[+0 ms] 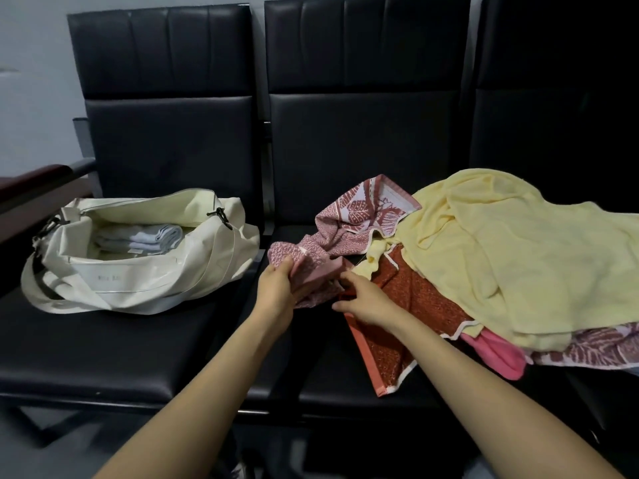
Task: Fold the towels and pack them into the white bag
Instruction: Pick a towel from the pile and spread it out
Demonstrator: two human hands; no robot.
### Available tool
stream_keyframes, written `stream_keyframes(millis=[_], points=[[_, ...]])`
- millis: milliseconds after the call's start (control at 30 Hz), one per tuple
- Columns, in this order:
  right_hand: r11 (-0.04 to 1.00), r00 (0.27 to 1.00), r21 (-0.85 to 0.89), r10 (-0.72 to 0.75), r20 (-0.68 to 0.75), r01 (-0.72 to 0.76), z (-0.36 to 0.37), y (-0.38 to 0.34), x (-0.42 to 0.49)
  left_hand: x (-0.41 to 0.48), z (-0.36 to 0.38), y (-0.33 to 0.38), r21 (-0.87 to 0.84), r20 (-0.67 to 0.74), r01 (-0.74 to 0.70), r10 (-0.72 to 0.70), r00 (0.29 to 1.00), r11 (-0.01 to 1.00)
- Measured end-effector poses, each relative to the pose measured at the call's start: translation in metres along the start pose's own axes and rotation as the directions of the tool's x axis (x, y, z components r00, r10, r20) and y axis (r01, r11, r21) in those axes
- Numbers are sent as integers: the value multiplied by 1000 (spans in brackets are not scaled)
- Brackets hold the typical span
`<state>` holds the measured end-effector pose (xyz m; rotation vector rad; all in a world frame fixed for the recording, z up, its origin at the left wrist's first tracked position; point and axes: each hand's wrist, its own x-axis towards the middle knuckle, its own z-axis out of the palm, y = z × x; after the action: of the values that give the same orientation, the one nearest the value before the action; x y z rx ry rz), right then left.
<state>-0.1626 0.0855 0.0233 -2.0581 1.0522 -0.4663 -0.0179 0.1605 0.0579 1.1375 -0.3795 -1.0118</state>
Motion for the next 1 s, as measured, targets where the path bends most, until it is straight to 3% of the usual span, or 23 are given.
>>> stream_keyframes(millis=[133,300,400,533,600,667,700,767,800,833,900,933,1000], points=[[999,992,20,42,-120,-40,25,4,17,-5,-3,11,-109,96,73,-62,993,991],[995,923,102,60,-381,-23,23,-3,21,-4,-20,21,-8,57,56,-56,997,998],[998,919,-55,-12,-395,-11,18,-5,22,-1,-34,25,110,72,78,-86,994,991],[990,890,76,-68,-451,115,-7,-24,16,10,-51,20,382,-98,35,3,995,923],[974,871,22,-191,-453,225,-27,-38,7,17,-57,16,491,-109,64,-12,994,869],[949,858,-155,-314,-406,274,-44,-45,-5,18,-58,11,635,-132,145,-79,988,759],[940,878,-192,-333,-345,281,-52,-44,-9,17,-58,9,746,-149,168,-85,985,644],[944,942,-189,-299,-153,269,-62,-34,-17,16,-60,3,954,-93,82,24,995,288],[945,964,-219,-260,-57,242,-65,-28,-20,15,-63,0,987,14,-32,116,993,155],[939,977,-274,-212,20,209,-66,-21,-22,13,-63,0,980,158,-177,194,968,87],[906,984,-391,-122,129,163,-65,-7,-24,11,-63,2,870,460,-490,273,845,49],[885,983,-441,-81,163,146,-63,-1,-25,11,-62,1,789,589,-614,253,767,23],[864,979,-492,-4,206,107,-62,9,-27,9,-61,-4,651,758,-747,64,649,-133]])
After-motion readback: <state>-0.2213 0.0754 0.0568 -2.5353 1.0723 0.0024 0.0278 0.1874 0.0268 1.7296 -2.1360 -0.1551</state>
